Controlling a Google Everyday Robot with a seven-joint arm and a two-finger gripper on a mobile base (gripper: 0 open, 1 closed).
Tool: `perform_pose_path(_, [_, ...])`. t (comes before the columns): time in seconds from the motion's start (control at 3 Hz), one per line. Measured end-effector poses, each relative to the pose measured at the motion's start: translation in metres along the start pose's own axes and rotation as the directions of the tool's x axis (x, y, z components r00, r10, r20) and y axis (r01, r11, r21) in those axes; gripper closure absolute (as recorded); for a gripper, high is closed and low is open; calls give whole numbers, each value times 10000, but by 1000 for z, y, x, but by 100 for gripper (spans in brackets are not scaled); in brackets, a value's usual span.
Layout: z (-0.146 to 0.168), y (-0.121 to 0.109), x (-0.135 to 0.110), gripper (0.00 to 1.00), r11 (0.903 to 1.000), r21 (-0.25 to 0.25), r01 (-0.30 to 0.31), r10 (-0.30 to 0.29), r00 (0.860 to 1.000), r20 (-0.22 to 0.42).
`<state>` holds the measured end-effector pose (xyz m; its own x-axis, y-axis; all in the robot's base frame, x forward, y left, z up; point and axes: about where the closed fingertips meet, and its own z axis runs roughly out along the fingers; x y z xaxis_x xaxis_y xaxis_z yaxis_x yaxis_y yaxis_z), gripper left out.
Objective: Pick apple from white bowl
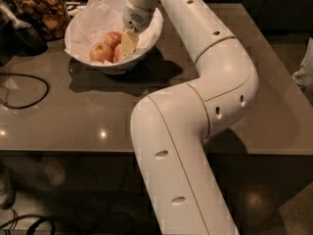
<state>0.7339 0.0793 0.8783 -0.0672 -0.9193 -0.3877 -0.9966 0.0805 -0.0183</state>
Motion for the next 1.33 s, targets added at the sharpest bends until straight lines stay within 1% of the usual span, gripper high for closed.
perform_pose_path(0.33, [8, 0, 3, 36, 9999, -150, -58, 57, 10000, -40])
perform_pose_path(0.67, [12, -1, 5, 39, 9997, -193, -134, 133, 9999, -86])
perform_pose_path(1.0, [12, -1, 5, 57, 9997, -195, -136, 135, 9999, -88])
perform_pose_path(1.33, [12, -1, 5, 80, 9997, -194, -136, 135, 9999, -88])
